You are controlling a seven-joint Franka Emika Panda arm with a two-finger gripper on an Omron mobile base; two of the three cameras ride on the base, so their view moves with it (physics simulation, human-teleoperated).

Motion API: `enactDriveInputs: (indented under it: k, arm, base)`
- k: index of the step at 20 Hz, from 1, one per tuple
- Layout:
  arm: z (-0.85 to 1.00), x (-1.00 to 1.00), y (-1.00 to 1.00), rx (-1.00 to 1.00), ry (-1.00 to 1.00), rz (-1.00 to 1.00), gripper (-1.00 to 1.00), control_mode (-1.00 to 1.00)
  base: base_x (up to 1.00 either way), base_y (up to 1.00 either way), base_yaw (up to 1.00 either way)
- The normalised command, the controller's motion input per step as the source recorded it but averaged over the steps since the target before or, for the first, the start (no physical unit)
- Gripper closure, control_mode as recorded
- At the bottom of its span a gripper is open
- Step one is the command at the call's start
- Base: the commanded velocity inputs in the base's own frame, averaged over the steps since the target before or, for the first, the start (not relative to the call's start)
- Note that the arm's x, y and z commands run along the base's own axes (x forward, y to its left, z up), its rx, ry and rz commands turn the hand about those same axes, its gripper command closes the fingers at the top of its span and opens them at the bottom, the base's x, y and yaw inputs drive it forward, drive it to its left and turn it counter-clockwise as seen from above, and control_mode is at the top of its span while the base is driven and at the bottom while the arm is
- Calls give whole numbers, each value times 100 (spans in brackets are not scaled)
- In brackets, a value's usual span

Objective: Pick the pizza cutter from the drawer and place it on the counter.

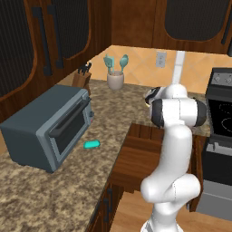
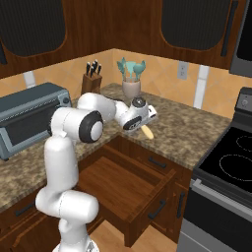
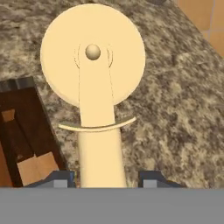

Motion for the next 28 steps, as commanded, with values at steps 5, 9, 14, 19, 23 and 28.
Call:
enactDriveInputs:
  k: [5,9,14,19,23,28]
  arm:
    - [0,97,-3,0,-2,-4,100,-100]
    - [4,97,-1,-4,8,0,100,-100]
    - [20,90,0,-3,1,9,100,-100]
    - [1,5,0,-3,2,5,-100,-100]
    - [-17,-47,9,-4,-2,0,-100,-100]
    - [0,-15,21,-8,-1,0,-100,-100]
  base:
    - [0,0,0]
    - [0,0,0]
    - [0,0,0]
    - [0,0,0]
    - [0,0,0]
    - [0,0,0]
